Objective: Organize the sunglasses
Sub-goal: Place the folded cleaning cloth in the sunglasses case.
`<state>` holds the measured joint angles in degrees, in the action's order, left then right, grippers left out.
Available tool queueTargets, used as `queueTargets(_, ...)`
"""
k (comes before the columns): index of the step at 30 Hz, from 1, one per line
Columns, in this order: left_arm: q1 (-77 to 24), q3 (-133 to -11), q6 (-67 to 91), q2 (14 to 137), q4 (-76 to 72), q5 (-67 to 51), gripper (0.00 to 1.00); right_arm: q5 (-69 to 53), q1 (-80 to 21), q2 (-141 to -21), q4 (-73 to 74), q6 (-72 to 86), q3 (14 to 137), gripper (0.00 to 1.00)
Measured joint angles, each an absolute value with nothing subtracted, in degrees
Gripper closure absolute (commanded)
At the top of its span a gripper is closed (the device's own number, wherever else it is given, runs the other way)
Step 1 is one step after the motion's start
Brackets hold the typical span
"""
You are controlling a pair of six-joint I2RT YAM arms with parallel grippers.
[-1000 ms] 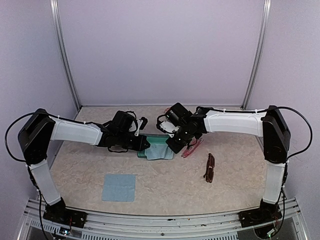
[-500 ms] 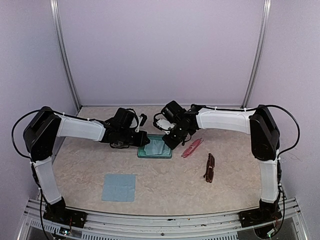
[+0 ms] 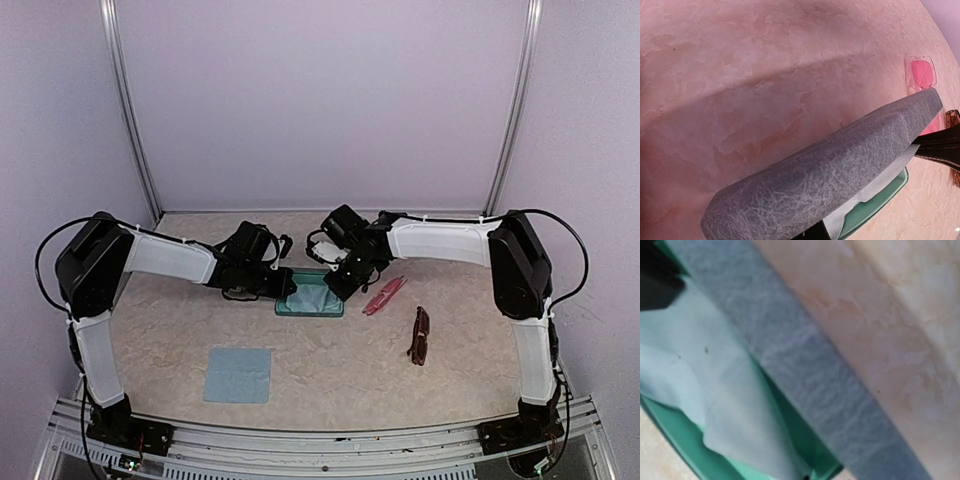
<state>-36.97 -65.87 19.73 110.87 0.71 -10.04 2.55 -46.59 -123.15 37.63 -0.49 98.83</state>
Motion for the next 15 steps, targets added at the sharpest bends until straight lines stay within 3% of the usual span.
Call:
queueTargets(4,-36.8,-66.46,19.75,111.42,0.75,-9.69,0.93,2.57,-46.59,-123.42,37.56,-0.43,99.42,0.99)
queueTargets(15,-36.67,-67.79,19.77,112.22,0.99,-8.43,0.67,2.83,-46.59,-124.62,37.36,-0.12,100.62,0.78)
